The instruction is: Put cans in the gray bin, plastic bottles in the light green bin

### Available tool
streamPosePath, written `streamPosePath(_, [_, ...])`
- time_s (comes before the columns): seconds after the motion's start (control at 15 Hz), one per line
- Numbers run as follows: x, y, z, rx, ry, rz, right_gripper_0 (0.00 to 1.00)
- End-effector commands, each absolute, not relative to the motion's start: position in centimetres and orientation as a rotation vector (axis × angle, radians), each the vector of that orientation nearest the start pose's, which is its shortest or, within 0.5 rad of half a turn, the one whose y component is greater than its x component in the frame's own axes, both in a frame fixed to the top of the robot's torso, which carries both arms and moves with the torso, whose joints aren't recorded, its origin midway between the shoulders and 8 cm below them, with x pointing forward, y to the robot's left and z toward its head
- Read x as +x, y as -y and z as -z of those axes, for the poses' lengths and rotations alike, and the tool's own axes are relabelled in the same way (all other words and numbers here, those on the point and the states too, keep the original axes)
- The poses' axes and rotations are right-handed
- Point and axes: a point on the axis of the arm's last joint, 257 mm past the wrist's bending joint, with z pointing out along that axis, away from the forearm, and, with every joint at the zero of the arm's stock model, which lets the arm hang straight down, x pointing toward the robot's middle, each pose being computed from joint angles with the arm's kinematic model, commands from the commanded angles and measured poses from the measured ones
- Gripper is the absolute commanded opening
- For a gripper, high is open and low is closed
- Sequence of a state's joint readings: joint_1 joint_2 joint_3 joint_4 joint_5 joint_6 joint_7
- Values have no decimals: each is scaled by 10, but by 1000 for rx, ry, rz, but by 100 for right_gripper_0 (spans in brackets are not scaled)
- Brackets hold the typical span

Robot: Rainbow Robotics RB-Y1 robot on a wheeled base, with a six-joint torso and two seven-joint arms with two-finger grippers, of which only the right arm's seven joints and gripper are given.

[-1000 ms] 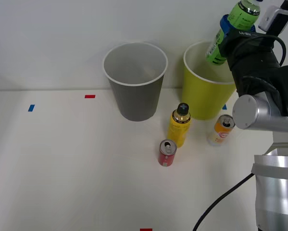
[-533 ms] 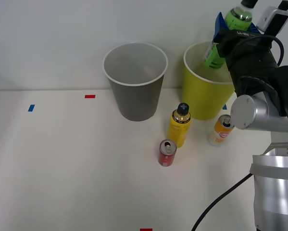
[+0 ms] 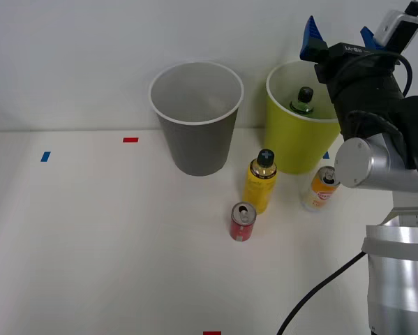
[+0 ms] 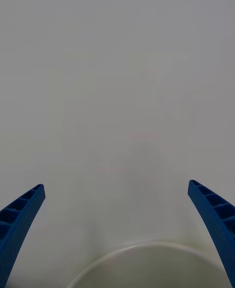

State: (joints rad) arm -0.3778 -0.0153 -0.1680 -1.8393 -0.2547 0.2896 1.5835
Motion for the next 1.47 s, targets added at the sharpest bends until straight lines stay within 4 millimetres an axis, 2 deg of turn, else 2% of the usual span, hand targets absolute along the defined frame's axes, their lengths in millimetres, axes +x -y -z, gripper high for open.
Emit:
streamPosePath(0.07, [593, 224, -44, 127, -1221, -230, 100])
streamPosePath(0.53, [590, 226, -49, 135, -1195, -240, 100])
streamPosePath(0.87, [584, 223, -57, 171, -1158, -324, 100])
streamPosePath(1.0, [569, 229, -61, 188, -1137, -352, 100])
streamPosePath(1.2, [541, 238, -49, 192, -1139, -338, 100])
streamPosePath(1.4, [497, 248, -29, 176, -1163, -281, 100])
streamPosePath(1.47, [475, 253, -20, 159, -1182, -249, 100])
